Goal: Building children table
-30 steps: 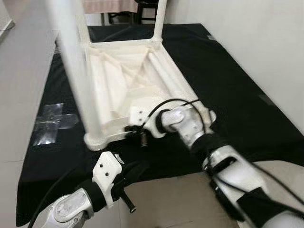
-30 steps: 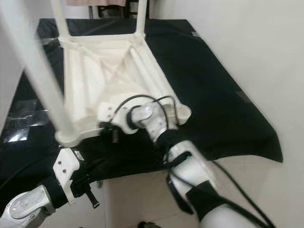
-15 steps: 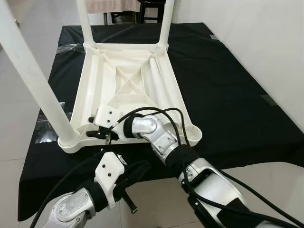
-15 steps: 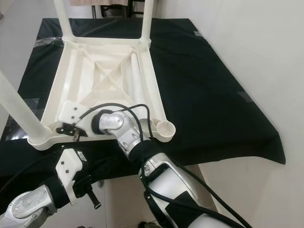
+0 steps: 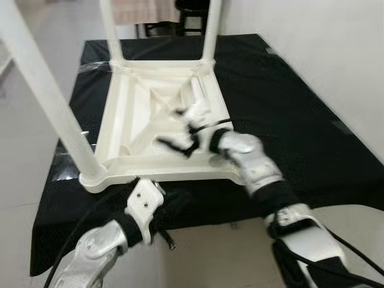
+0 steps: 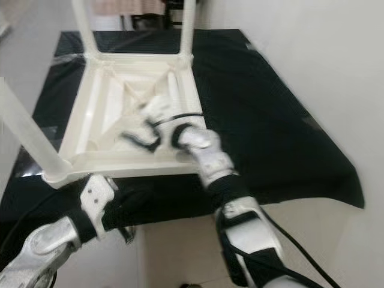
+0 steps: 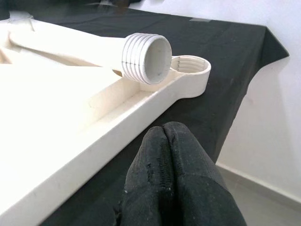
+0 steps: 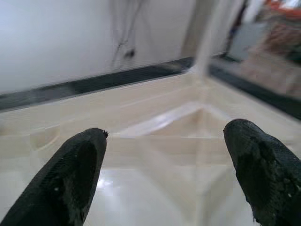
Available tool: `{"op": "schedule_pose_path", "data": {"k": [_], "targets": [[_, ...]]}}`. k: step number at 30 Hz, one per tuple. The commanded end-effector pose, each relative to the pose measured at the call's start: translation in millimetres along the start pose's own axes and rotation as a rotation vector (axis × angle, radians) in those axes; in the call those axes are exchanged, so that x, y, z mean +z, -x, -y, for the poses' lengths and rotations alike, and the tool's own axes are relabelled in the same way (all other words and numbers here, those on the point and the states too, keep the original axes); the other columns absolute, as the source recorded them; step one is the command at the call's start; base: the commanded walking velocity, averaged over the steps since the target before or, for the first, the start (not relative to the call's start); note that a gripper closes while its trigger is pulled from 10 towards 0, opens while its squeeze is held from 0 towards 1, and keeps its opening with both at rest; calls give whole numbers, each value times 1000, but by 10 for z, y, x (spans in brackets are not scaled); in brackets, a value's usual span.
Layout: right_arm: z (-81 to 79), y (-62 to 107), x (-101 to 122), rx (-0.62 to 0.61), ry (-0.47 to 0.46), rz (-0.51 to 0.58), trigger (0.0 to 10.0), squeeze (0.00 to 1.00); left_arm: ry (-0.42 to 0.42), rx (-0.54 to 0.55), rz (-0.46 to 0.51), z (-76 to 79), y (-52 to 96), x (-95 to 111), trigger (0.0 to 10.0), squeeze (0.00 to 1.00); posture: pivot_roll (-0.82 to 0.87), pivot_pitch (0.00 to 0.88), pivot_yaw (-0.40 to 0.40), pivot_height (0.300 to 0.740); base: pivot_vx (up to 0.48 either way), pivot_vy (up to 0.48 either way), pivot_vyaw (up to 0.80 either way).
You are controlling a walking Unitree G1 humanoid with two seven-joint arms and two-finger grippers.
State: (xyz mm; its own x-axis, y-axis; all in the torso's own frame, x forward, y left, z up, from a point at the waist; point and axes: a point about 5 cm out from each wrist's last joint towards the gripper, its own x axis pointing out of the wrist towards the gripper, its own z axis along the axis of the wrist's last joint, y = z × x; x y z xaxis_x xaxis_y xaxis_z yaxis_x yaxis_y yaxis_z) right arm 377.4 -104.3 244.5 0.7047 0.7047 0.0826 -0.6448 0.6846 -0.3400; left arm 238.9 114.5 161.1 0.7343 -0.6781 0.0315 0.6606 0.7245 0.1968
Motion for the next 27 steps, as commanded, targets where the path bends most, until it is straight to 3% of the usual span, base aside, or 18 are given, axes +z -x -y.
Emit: {"op": "schedule_pose_path", "data": {"k": [1, 2, 4, 5, 11, 27], "targets": [[93, 111, 3, -52, -38, 10, 10000, 380, 1, -2, -5, 16, -9, -32, 10000, 0, -49, 72, -15, 740, 0, 0, 0], [160, 197, 13, -81, -42, 13, 10000, 380, -2, -1, -5, 3, -16, -36, 10000, 0, -49, 72, -15, 740, 0, 0, 0], [160, 197, 13, -81, -42, 13, 10000, 380, -2, -1, -5, 3, -16, -36, 10000, 0, -49, 72, -15, 740, 0, 0, 0], [231, 315, -8, -129, -46, 2, 10000, 0, -8, -2, -5, -28, -30, -44, 10000, 0, -54, 59, -11, 740, 0, 0, 0], [260, 456, -98, -223, -54, -32, 10000, 0, -14, -9, -6, -30, -74, -65, 10000, 0, -56, 56, 5, 740, 0, 0, 0], [-33, 517, -214, -247, -115, -84, 10000, 0, 1, -17, 18, -49, -106, -80, 10000, 0, -67, 48, 15, 740, 0, 0, 0]]}}
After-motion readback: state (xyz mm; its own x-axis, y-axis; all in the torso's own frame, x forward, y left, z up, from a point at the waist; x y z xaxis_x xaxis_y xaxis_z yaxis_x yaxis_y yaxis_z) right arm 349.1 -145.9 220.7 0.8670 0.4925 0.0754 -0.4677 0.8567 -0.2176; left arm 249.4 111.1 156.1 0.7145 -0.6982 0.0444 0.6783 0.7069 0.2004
